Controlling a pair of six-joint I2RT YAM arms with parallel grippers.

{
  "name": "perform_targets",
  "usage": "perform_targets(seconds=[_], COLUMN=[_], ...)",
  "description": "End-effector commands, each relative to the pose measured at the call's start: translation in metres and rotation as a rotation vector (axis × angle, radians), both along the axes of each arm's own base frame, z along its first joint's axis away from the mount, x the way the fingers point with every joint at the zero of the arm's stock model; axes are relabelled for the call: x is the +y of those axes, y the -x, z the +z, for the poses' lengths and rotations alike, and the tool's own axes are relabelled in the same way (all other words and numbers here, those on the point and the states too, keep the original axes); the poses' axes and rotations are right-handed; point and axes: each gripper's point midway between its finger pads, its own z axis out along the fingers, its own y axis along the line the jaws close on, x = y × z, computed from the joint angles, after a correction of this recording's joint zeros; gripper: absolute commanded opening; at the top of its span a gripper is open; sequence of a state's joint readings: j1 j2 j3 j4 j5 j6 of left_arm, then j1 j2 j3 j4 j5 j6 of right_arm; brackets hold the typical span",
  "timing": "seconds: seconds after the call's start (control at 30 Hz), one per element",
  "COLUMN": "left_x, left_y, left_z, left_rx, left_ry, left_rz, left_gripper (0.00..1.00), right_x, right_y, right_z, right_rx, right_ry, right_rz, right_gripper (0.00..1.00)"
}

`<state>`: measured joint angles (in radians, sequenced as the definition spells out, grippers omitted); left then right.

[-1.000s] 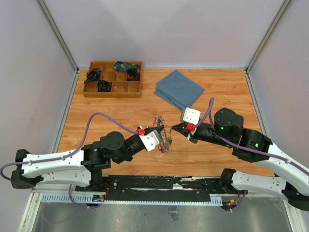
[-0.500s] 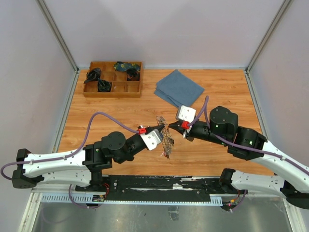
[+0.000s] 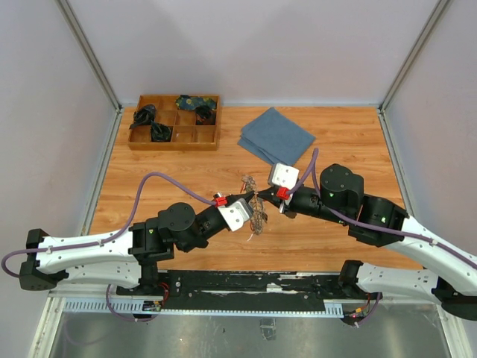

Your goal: Put the keys on the keyring

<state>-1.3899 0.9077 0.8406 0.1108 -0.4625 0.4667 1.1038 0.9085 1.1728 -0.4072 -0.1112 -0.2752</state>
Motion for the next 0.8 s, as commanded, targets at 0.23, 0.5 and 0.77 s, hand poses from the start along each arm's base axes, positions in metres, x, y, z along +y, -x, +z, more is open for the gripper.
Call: perform_targets(seconds=[0.23, 0.5, 0.77], left_x=[0.001, 0.0, 0.0], left_y=[0.003, 0.004, 0.004], left_z=[0.042, 0.043, 0.045], left_rx=[-0.023, -0.023, -0.026], left_ry=[0.133, 0.137, 0.143], left_rz=[-0.01, -0.016, -0.019], left_gripper=[0.01, 0.0, 0.01], right_x=[-0.008, -0.011, -0.012], right_y=[-0.01, -0.014, -0.018], right_z=[0.01, 0.005, -0.005], right_rx=[-0.002, 0.007, 0.025], right_ry=[-0.05, -0.031, -0.007], right_rz=[-0.096, -0.13, -0.157], right_gripper=[0.0, 0.0, 0.0])
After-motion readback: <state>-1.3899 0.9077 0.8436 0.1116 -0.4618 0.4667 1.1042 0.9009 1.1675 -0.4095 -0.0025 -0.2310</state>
